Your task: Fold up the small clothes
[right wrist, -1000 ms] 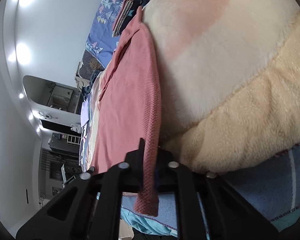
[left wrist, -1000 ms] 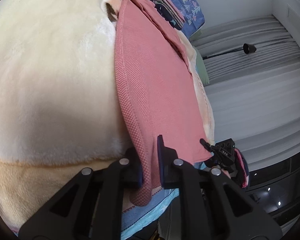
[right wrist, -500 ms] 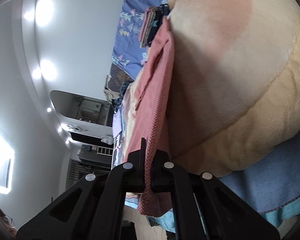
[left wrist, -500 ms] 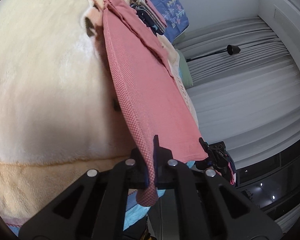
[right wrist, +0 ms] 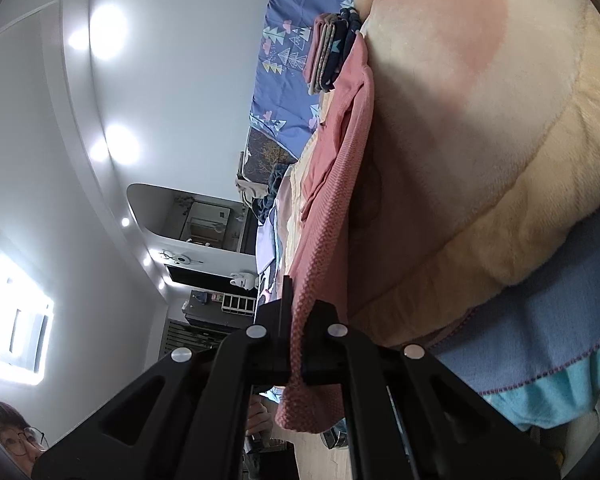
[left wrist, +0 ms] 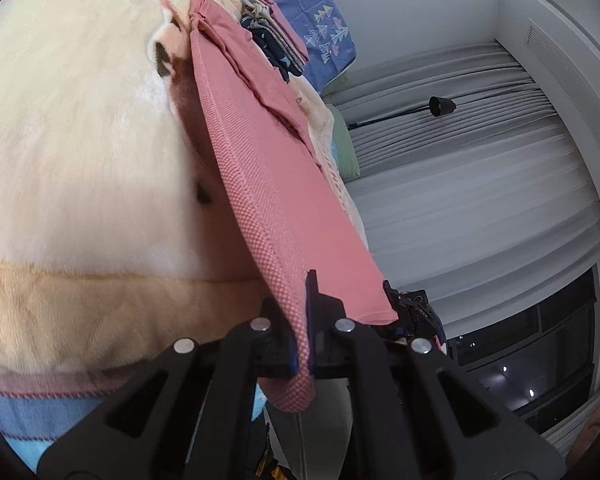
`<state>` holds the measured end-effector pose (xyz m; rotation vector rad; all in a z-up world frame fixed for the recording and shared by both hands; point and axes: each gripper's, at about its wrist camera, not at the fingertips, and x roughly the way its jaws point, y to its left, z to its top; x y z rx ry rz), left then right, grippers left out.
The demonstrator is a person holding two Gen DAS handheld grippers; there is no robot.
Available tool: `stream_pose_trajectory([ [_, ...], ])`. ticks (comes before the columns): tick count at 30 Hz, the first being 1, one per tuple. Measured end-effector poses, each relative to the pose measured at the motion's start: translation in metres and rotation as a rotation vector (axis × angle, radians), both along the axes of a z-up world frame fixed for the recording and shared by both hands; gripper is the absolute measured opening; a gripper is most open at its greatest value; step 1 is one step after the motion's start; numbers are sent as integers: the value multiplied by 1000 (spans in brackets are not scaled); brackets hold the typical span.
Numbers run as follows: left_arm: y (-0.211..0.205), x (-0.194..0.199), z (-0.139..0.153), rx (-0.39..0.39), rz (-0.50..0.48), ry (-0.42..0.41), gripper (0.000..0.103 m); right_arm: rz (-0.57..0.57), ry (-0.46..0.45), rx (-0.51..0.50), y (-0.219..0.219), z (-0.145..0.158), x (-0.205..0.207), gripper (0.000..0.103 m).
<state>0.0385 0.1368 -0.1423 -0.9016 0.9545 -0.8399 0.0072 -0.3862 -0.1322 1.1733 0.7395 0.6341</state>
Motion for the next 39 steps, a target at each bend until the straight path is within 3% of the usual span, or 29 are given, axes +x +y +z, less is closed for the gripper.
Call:
stream_pose_trajectory([
  [8,7,-41,7,-1,-3,-7,3,8,21,-31,1,-7,-23,3],
  [21,22,-96,-14,4,-13,57,3,61,77,-79,7,-21,-47,3],
  [30,22,-67,-28,15,-21,101,3,85,123,-55,7,-35,-27,3],
  [39,16,-18,5,-40,-34,42,3,110,53,73,7,3,23,3],
])
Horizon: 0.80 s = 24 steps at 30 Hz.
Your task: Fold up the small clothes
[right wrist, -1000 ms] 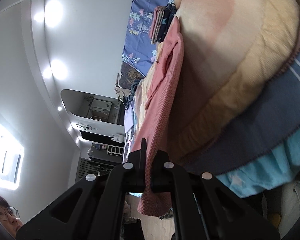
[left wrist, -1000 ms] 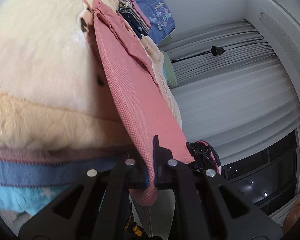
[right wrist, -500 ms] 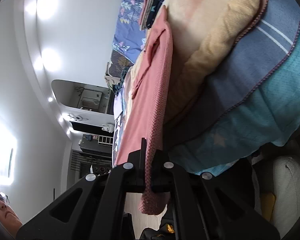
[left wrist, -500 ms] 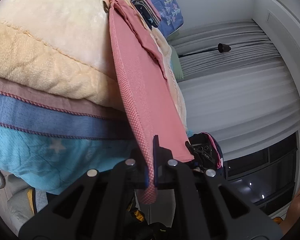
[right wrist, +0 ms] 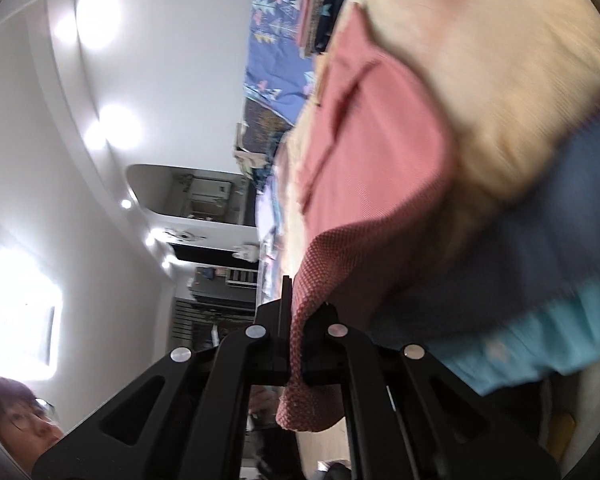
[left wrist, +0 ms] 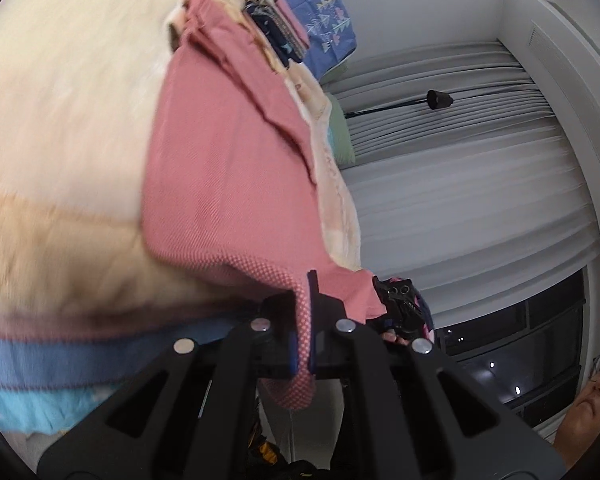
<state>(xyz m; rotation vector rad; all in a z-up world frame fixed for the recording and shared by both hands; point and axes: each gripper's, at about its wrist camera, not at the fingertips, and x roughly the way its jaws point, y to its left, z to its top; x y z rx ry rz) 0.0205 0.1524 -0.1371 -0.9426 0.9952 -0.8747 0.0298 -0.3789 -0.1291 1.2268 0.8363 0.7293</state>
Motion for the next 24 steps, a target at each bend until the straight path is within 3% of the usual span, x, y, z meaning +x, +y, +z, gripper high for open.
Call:
stream_pose_trajectory([
  [5,0,42,23,-42,24,-24,3,-26,-16,52,-3,17,40,4],
  [10,0,91,32,-103,16,-10,3,-63,21,115,-10,13,78,5],
  [24,-13,249,30,-99,21,67,3,-120,70,162,-17,4,207,6],
])
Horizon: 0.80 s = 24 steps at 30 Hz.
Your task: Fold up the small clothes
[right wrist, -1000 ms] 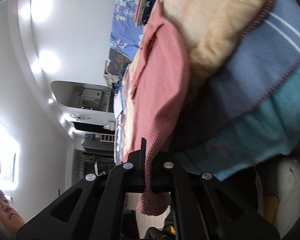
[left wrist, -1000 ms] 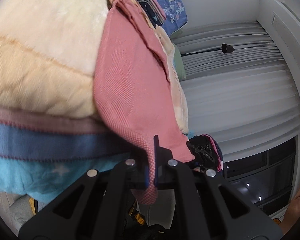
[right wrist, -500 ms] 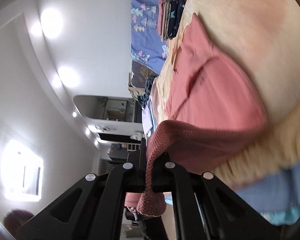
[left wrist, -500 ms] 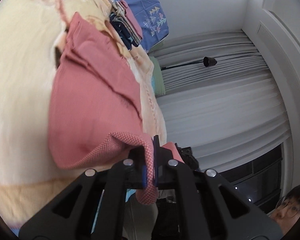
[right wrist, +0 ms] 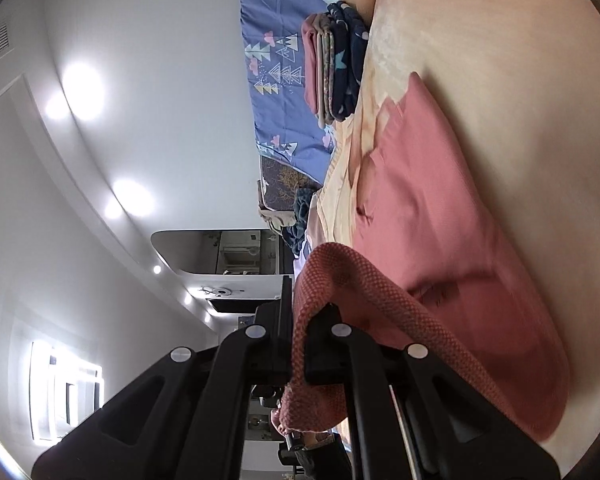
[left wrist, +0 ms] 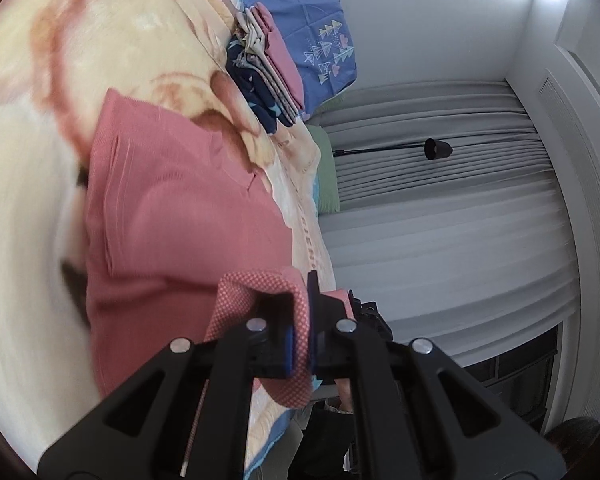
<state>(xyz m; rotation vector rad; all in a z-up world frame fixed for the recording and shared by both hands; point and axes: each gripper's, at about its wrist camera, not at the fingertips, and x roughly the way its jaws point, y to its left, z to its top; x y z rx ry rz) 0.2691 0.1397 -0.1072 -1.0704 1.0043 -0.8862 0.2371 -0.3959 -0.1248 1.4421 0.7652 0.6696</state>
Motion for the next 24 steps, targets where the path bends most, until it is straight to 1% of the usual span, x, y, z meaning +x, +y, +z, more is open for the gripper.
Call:
stream_pose_trajectory([
  [3,-3,29,-10,21,11,38,7,-7,38,10,0,-8,26,7],
  [4,-4,40,-14,31,16,57,7,-18,54,14,-2,-11,35,11],
  [5,-4,47,-17,38,15,69,7,-27,55,3,-3,-11,42,13],
  [7,-5,65,-24,49,19,90,7,-35,54,-2,-6,-11,52,15],
  [10,-5,91,-33,46,20,108,7,-43,57,-6,-8,-14,72,15],
  [12,-4,107,-38,63,27,125,7,-68,77,-5,-10,-19,83,19],
  [13,-4,114,-43,68,27,136,7,-89,96,-5,-13,-23,87,29],
  [14,-3,121,-48,74,34,156,8,-130,123,-3,-17,-29,92,42],
  [15,-2,126,-53,79,46,174,20,-150,125,5,-20,-32,96,47],
  [16,1,130,-56,80,66,184,46,-179,121,0,-25,-34,100,51],
  [17,5,132,-60,81,91,190,60,-202,116,-16,-29,-34,102,52],
  [18,10,135,-61,79,128,194,78,-217,110,-19,-32,-35,103,52],
  [19,16,137,-60,65,157,183,79,-243,92,-23,-37,-35,102,53],
  [21,25,138,-57,55,191,169,81,-274,85,-39,-42,-34,96,53],
  [24,40,129,-46,76,258,145,81,-300,57,-52,-47,-29,79,53],
])
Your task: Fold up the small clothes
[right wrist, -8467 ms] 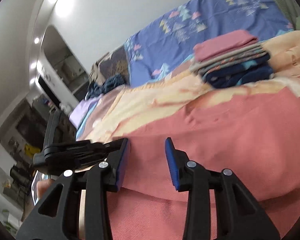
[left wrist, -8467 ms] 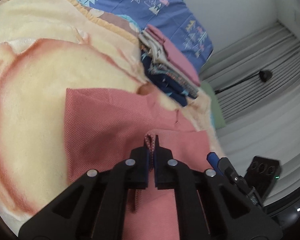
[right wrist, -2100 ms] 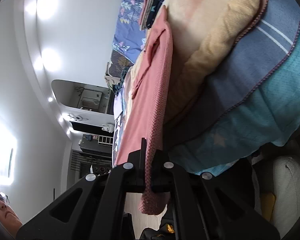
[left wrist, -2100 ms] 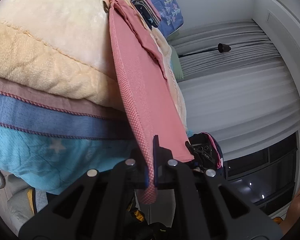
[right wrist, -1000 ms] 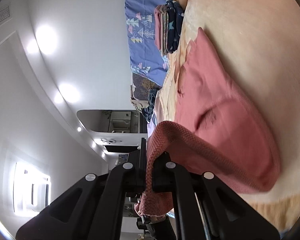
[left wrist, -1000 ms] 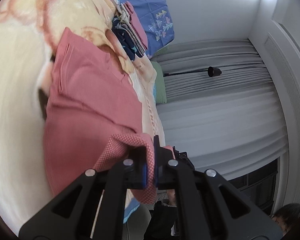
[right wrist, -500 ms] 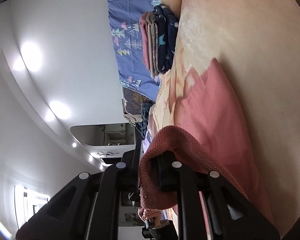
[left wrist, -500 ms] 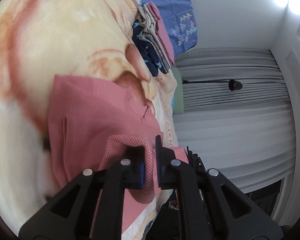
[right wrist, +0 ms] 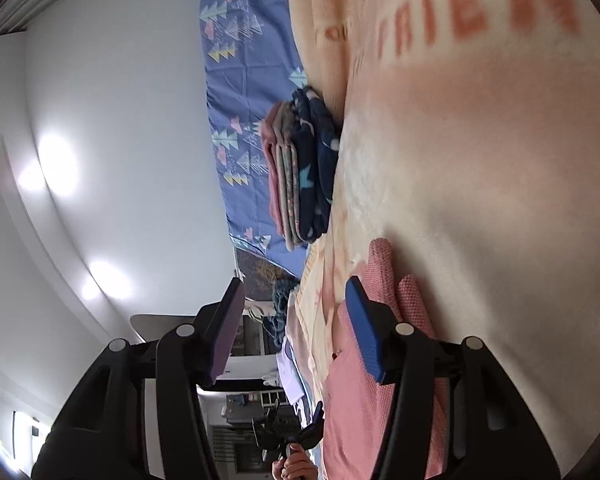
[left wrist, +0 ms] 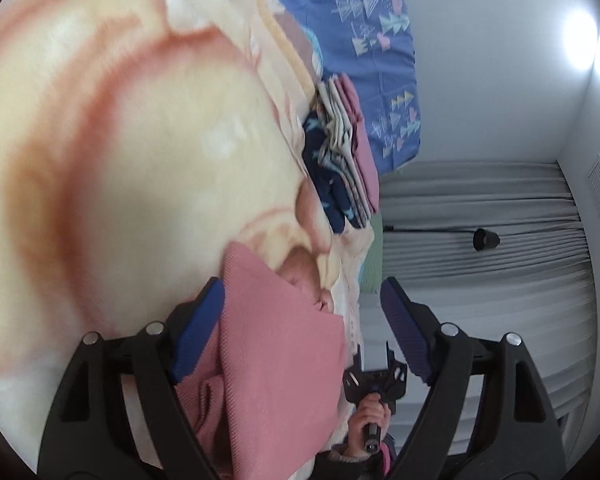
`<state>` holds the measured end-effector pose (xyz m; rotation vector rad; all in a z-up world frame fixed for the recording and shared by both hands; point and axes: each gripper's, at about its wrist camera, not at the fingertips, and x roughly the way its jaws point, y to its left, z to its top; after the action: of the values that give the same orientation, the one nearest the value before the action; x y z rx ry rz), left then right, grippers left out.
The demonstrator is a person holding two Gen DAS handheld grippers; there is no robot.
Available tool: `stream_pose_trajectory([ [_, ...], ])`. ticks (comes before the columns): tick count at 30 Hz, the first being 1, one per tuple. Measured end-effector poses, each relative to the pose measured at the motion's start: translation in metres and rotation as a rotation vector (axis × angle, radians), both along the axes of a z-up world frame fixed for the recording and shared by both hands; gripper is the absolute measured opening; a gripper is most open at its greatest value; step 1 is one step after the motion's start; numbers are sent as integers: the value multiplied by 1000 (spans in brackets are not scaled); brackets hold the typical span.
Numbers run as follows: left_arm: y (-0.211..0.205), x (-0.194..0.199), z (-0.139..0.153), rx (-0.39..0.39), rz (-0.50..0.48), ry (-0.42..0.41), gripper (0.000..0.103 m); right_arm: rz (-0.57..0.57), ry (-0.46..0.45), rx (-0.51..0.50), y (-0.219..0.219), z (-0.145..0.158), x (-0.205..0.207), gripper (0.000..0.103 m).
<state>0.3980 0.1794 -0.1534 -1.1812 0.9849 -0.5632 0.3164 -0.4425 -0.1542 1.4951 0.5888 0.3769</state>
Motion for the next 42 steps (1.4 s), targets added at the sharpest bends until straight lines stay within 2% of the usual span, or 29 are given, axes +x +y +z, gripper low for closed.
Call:
stream_pose_trajectory([
  [4,1,-25,24,59,17,-57,81,37,-6,-92,6,14,-23,53],
  [8,-19,-64,50,174,-36,-147,78,116,-33,-270,26,39,-57,52],
  [9,-26,-75,56,207,-54,-169,71,127,-39,-314,31,44,-65,51],
  [10,-32,-84,61,237,-69,-190,61,141,-47,-366,38,50,-76,46],
  [11,-35,-90,63,255,-72,-204,55,151,-49,-390,43,52,-81,41],
  [13,-34,-101,66,262,-50,-216,32,170,-57,-420,51,54,-96,35],
  [15,-27,-108,64,269,-8,-203,20,182,-59,-436,57,53,-105,32],
  [16,-24,-111,64,270,1,-198,18,179,-57,-445,58,51,-110,32],
  [21,-33,-125,62,298,-29,-208,15,171,-29,-503,64,43,-120,32],
  [26,-67,-118,55,395,-58,-236,15,130,-22,-600,74,46,-104,27],
  [29,-83,-110,39,566,-12,-223,15,84,8,-669,79,40,-85,27],
  [30,-84,-109,28,638,16,-183,15,76,36,-690,79,34,-79,27],
  [31,-81,-110,15,677,39,-145,13,72,67,-716,79,26,-75,27],
  [33,-71,-118,-7,661,63,-152,3,61,134,-758,77,3,-70,23],
  [35,-67,-126,-12,657,72,-196,3,63,115,-757,72,-16,-72,10],
  [38,-71,-129,-8,714,78,-209,3,55,84,-614,55,-28,-76,6],
  [42,-75,-134,-2,787,107,-222,3,62,72,-654,58,-23,-80,6],
])
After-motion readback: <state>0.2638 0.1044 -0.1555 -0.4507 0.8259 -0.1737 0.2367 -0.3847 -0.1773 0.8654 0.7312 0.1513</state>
